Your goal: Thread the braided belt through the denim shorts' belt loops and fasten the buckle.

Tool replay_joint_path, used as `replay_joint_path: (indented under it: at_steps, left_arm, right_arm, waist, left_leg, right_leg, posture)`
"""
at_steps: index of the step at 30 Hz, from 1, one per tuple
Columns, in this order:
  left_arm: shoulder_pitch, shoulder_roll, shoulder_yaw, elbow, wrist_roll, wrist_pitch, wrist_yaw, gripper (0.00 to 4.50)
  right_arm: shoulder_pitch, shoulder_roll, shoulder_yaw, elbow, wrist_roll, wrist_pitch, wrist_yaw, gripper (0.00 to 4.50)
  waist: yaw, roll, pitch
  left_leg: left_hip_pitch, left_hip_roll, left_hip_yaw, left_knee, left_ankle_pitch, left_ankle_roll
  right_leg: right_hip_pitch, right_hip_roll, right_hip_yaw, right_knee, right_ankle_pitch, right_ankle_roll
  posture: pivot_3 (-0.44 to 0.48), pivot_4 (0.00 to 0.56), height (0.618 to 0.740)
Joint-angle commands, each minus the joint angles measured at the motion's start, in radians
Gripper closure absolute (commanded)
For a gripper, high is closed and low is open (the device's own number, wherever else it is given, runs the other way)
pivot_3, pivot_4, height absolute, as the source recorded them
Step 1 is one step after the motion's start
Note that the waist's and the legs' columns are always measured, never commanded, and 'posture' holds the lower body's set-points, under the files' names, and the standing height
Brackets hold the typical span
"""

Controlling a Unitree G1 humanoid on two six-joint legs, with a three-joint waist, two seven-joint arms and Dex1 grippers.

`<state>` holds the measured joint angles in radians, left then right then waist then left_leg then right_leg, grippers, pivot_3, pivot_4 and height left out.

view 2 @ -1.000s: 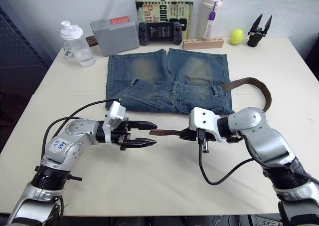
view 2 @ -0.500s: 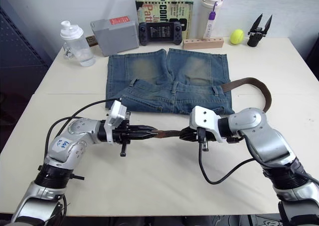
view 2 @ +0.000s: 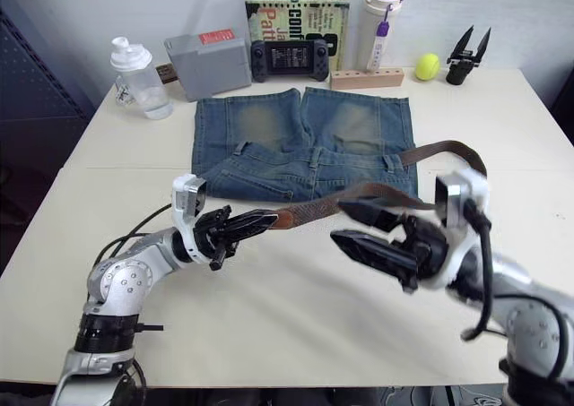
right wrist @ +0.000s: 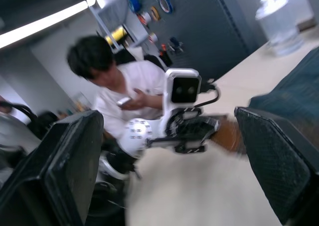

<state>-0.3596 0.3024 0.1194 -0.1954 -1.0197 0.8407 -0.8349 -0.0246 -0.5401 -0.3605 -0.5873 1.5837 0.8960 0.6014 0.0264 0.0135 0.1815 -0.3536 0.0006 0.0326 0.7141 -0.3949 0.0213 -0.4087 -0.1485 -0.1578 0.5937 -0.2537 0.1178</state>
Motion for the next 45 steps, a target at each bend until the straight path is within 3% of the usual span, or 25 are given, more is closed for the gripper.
replay_joint_path:
  at_steps: [1, 5, 9, 22, 25, 29, 33, 39, 40, 45]
  left_arm:
    - [0.020, -0.026, 0.054, -0.080, -0.136, 0.046, 0.092, 4.50]
    - [0.036, -0.036, 0.050, -0.127, -0.178, 0.059, 0.151, 4.50]
    - [0.044, -0.035, 0.038, -0.139, -0.184, 0.056, 0.188, 4.50]
    - [0.036, -0.015, 0.021, -0.140, -0.187, 0.052, 0.199, 4.50]
    - [0.032, -0.009, 0.021, -0.135, -0.189, 0.052, 0.196, 4.50]
    - [0.031, -0.003, 0.016, -0.135, -0.183, 0.053, 0.193, 4.50]
    - [0.031, 0.001, 0.013, -0.137, -0.178, 0.051, 0.194, 4.50]
    - [0.034, 0.028, -0.014, -0.139, -0.112, 0.027, 0.183, 4.50]
    - [0.029, 0.031, -0.015, -0.129, -0.101, 0.020, 0.186, 3.69]
    - [-0.024, 0.116, -0.106, -0.055, 0.162, -0.148, 0.092, 1.70]
  right_arm:
    - [0.043, 0.094, 0.083, -0.024, 0.053, -0.073, -0.177, 0.02]
    - [0.035, 0.215, 0.202, 0.023, -0.042, -0.118, -0.303, 0.02]
    - [0.009, 0.300, 0.196, 0.033, -0.004, -0.201, -0.321, 0.02]
    - [-0.042, 0.318, 0.203, 0.074, 0.013, -0.259, -0.328, 0.02]
    - [-0.062, 0.328, 0.196, 0.091, 0.016, -0.270, -0.336, 0.81]
    - [-0.076, 0.327, 0.198, 0.100, 0.016, -0.271, -0.341, 2.78]
    - [-0.078, 0.330, 0.199, 0.102, 0.025, -0.273, -0.345, 4.48]
    - [-0.067, 0.338, 0.189, 0.093, 0.037, -0.286, -0.355, 4.48]
    - [-0.064, 0.340, 0.183, 0.092, 0.040, -0.292, -0.357, 4.50]
    - [-0.061, 0.353, 0.107, 0.109, 0.078, -0.351, -0.378, 4.50]
  waist:
    - [-0.003, 0.000, 0.000]
    - [-0.005, 0.001, 0.000]
    - [0.001, 0.001, 0.000]
    - [-0.003, 0.001, 0.000]
    - [-0.002, 0.001, 0.000]
    - [-0.002, 0.001, 0.000]
    - [-0.003, 0.001, 0.000]
    - [-0.003, 0.001, 0.000]
    - [-0.002, 0.001, 0.000]
    - [0.000, 0.001, 0.000]
  left_leg:
    - [0.001, 0.000, 0.000, 0.000, 0.000, 0.000]
    - [0.002, -0.001, 0.001, -0.001, 0.000, 0.000]
    - [0.001, -0.003, 0.002, 0.000, 0.000, 0.000]
    - [0.001, -0.003, 0.004, -0.001, 0.000, 0.000]
    - [0.001, -0.003, 0.004, -0.001, 0.000, 0.000]
    - [0.001, -0.003, 0.004, -0.001, 0.000, 0.000]
    - [0.001, -0.003, 0.004, -0.001, 0.000, 0.000]
    - [0.001, -0.002, 0.005, -0.001, 0.000, 0.000]
    - [0.001, -0.003, 0.004, -0.001, 0.000, 0.000]
    - [0.001, -0.003, 0.007, -0.001, 0.000, 0.000]
  right_leg:
    - [0.000, 0.000, 0.001, 0.000, 0.000, 0.000]
    - [-0.002, 0.001, 0.003, 0.002, 0.000, 0.000]
    - [-0.001, 0.001, 0.003, 0.000, 0.000, 0.000]
    - [-0.001, 0.002, 0.003, 0.000, 0.000, 0.000]
    - [-0.001, 0.002, 0.003, 0.000, 0.000, 0.000]
    - [-0.001, 0.002, 0.003, 0.000, 0.000, 0.000]
    - [-0.001, 0.002, 0.003, 0.000, 0.000, 0.000]
    - [-0.001, 0.002, 0.003, 0.000, 0.000, 0.000]
    - [-0.001, 0.002, 0.003, 0.000, 0.000, 0.000]
    - [-0.001, 0.002, 0.003, 0.000, 0.000, 0.000]
  posture:
    - [0.000, 0.150, 0.726]
    - [0.000, 0.150, 0.726]
    - [0.000, 0.150, 0.726]
    - [0.000, 0.150, 0.726]
    - [0.000, 0.150, 0.726]
    - [0.000, 0.150, 0.726]
    - [0.000, 0.150, 0.726]
    - [0.000, 0.150, 0.726]
    - [0.000, 0.150, 0.726]
    - [0.000, 0.150, 0.726]
